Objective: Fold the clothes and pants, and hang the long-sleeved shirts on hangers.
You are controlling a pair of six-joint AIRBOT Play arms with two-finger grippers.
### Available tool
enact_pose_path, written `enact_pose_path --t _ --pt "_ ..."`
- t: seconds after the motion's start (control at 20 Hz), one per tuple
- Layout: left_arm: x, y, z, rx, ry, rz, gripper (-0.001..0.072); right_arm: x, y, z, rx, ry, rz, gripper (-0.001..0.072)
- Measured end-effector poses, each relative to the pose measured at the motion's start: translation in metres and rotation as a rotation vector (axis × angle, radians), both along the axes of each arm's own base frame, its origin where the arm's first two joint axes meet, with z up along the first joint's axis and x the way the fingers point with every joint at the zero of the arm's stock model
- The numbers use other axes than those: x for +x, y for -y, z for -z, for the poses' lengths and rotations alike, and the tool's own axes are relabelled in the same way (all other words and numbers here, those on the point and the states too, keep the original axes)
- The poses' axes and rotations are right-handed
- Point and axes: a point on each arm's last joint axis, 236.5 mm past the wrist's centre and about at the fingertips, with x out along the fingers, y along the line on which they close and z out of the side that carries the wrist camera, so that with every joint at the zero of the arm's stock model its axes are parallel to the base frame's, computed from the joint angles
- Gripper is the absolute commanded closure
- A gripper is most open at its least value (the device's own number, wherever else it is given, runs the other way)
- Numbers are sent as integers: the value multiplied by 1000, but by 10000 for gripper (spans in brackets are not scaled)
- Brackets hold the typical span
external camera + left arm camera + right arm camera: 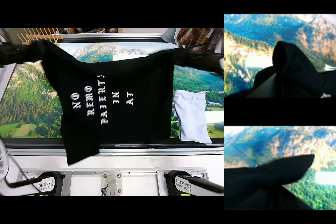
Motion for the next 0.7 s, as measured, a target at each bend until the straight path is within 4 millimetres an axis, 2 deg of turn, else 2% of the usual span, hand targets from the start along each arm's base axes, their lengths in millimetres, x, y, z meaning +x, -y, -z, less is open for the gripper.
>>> enact_pose_path --t 0.05,0.1,0.2,0.35,0.5,0.6,0.7 --pt "14 1 18 -7 -12 -9 90 15 1 15 17 -10 17 201" --pt "23 0 32 -11 -22 -17 28 25 2 27 28 -21 31 199" --pt "33 -5 50 -23 -42 -41 28 37 7 36 43 -18 56 200" --pt "27 -32 56 -32 -80 -86 28 36 25 20 48 13 90 201" --pt "-10 -65 69 -28 -165 -121 28 12 33 -7 -6 50 57 201" --pt "-46 -80 95 -39 -258 -148 28 -13 28 -15 -41 49 17 201" --pt "-89 -86 134 -60 -377 -167 28 -43 18 -14 -57 23 -27 202"
